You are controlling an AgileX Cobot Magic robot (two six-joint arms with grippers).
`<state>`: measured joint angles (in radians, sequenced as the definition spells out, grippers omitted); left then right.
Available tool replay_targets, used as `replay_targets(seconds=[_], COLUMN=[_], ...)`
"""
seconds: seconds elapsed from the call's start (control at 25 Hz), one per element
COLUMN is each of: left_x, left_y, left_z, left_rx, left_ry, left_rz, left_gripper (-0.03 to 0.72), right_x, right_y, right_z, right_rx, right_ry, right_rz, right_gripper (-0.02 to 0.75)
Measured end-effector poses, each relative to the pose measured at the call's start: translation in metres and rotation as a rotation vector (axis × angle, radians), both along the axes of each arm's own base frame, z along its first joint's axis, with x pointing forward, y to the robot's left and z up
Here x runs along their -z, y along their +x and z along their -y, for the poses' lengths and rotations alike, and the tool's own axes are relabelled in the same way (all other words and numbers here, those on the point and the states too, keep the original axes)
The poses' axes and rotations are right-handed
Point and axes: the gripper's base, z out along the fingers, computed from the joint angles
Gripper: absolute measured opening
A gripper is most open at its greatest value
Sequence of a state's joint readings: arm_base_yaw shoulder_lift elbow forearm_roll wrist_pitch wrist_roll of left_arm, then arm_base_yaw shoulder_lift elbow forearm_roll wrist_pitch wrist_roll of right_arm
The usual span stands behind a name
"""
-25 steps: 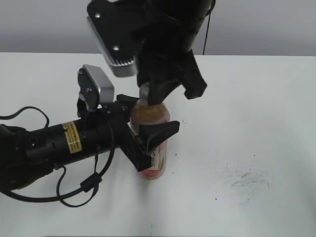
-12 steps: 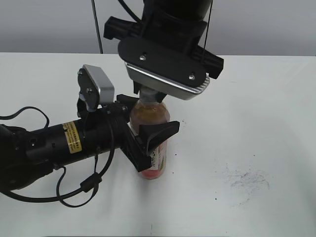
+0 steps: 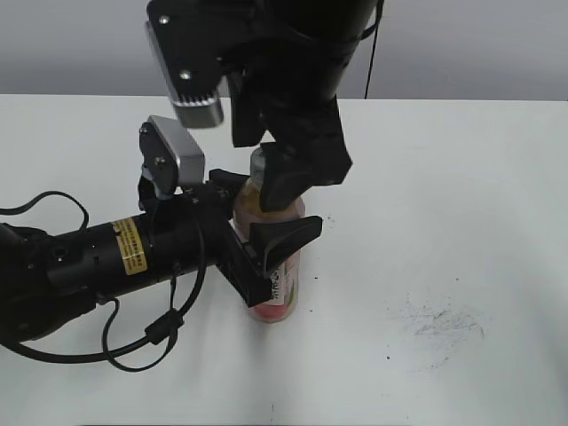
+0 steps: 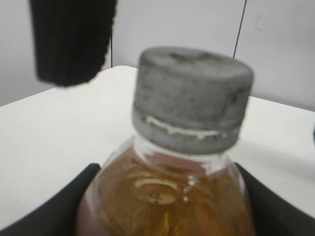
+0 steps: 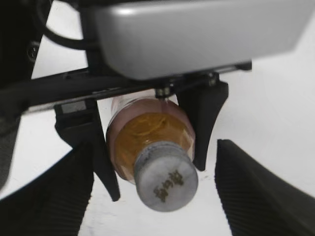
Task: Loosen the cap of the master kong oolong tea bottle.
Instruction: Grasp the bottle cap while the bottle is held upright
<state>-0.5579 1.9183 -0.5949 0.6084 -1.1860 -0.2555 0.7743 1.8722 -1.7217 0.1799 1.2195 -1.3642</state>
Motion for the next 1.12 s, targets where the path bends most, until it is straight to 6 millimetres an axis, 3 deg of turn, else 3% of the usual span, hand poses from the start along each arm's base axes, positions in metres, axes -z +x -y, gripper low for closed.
replay_targets(seconds=[0.28,0.52,0.68,0.92,1.04,1.12], left_x=[0.0000,0.0000,0.0000,-0.0001,-0.0002,-0.0002], left_y=[0.0000,0.0001,0.0002,0.0003,0.0005,0.0007], left_z=[0.0000,0.0000,-0.0001,-0.0001,0.0000,0.0001], left_rx=[0.000,-0.001,-0.002,-0.004,-0.004,-0.004], left_ry=[0.000,-0.001,-0.001,-0.002,-0.002,-0.001], left_rz=[-0.001,-0.001,-0.002,-0.002,-0.002,-0.001], left_gripper=[0.448,0.448,0.448,0.448,0.448,0.448], right_x=[0.0007,0.0007,0.0008,0.0010,0.0009,0.0009], right_y=[0.0033,0.0027,0.0035,0.0048,0.0042,0.0037], right_z=[0.0034,0.0030,0.0038,0.0051,0.0044,0.0039], right_rx=[0.714,1.114,1.329,1.457,1.439,1.384], right_ry=[0.041,0.089,0.112,0.126,0.125,0.117], right_rz=[-0.190,-0.329,-0.384,-0.404,-0.404,-0.386], right_gripper=[0.531,0.519,0.466,0.380,0.289,0.277])
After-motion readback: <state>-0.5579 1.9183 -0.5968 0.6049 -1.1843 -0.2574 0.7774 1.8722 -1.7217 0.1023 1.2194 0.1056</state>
